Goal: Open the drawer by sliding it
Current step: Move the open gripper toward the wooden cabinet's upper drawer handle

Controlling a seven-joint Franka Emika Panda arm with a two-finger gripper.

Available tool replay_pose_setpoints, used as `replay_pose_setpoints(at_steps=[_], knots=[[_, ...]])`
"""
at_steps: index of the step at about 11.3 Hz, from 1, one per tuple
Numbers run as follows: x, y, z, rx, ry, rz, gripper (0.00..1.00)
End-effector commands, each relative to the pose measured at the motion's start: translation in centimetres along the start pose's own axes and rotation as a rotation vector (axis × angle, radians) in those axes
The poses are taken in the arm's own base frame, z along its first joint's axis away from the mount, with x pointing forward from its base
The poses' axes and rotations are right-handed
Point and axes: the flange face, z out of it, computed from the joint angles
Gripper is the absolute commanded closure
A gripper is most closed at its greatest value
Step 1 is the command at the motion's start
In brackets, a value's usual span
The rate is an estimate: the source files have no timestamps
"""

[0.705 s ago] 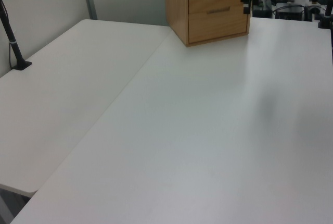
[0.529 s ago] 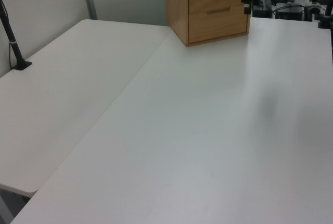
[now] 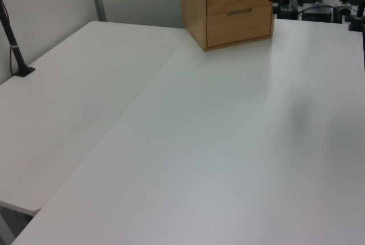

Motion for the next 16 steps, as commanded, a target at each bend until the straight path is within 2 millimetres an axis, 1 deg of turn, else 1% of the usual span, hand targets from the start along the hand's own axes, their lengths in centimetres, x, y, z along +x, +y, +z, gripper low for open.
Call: replay_pose_setpoints(at_steps=[1, 3, 5, 9, 10, 11, 12, 14, 15, 16], knots=[[-0.7, 0.5, -0.8, 0.005, -0.006, -0.011, 0.00], [-0.7, 0.8, -0.9, 0.002, 0.000, -0.005, 0.00], [-0.7, 1.3, -1.6, -0.026, 0.013, 0.000, 0.00], [-0.3, 1.4, -1.3, -0.038, 0.011, 0.002, 0.00], [0.6, 1.4, -0.7, -0.053, 0.023, -0.004, 0.00], [1.5, 1.8, -0.7, -0.058, 0.071, -0.015, 0.00], [2.5, 3.0, -0.4, -0.068, 0.112, -0.081, 0.00], [4.4, 5.5, 1.7, -0.083, 0.105, -0.227, 0.00], [5.5, 6.8, 1.2, -0.109, 0.168, -0.276, 0.00], [6.5, 8.3, 1.1, -0.138, 0.230, -0.331, 0.00]])
